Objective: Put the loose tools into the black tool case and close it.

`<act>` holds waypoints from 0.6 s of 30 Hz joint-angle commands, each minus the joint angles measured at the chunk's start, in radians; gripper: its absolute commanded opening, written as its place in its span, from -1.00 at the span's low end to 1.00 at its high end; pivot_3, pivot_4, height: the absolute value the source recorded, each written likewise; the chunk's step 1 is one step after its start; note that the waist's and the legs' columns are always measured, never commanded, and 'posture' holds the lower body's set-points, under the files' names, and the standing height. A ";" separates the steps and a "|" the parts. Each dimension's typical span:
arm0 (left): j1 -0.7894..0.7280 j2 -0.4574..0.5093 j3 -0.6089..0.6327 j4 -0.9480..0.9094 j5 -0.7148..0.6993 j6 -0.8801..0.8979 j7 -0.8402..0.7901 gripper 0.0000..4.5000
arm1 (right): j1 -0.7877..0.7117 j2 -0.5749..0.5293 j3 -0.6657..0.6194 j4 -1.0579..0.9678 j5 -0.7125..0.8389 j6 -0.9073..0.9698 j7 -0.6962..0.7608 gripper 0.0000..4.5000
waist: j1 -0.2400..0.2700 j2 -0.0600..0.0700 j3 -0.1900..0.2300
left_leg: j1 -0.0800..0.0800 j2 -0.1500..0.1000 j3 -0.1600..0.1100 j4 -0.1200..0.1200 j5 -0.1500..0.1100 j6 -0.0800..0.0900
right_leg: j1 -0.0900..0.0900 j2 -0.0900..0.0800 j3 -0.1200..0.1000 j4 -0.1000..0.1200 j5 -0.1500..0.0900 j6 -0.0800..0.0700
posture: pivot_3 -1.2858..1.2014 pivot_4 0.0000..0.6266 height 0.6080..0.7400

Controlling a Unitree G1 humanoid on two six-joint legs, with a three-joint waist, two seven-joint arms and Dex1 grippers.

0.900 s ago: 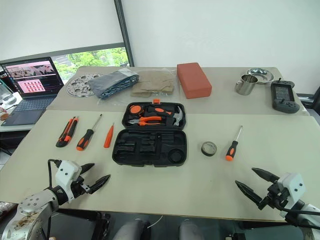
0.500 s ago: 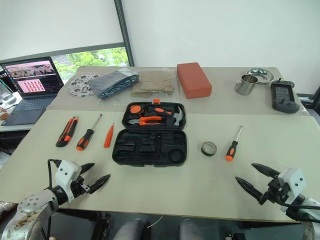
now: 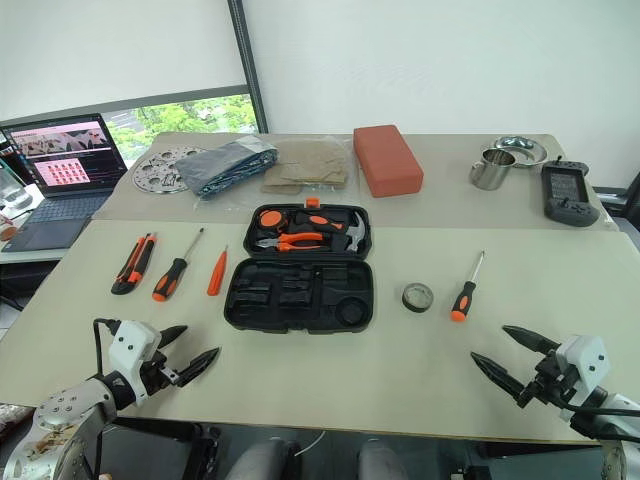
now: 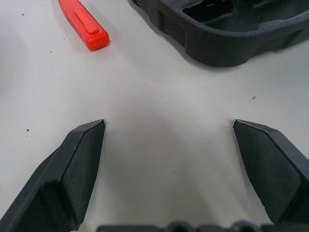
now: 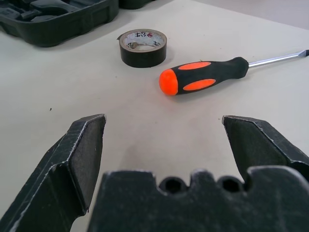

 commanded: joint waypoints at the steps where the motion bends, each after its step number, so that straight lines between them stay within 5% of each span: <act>1: -0.012 0.003 0.023 -0.021 -0.014 -0.015 0.001 1.00 | -0.007 -0.002 -0.015 -0.012 0.019 -0.033 0.003 0.98 | 0.000 0.000 0.000 | 0.000 0.000 0.000 0.000 0.000 0.000 | 0.000 0.000 0.000 0.000 0.000 0.000 | 0.03 -0.52 1.00; 9: -0.033 -0.010 0.063 -0.035 -0.057 -0.017 0.001 1.00 | 0.010 0.000 -0.031 -0.053 0.064 -0.041 0.030 0.98 | -0.001 0.000 0.000 | 0.000 0.000 0.000 0.000 0.000 0.000 | 0.000 0.000 0.000 0.000 0.000 0.000 | 0.03 -0.52 1.00; 18: -0.225 -0.017 0.150 -0.069 -0.129 0.140 0.182 1.00 | -0.041 -0.046 0.037 -0.405 0.237 0.189 -0.009 0.98 | 0.000 0.000 0.000 | -0.001 0.000 -0.001 0.001 0.000 0.000 | 0.000 0.000 -0.001 0.001 0.000 0.000 | 0.03 -0.52 1.00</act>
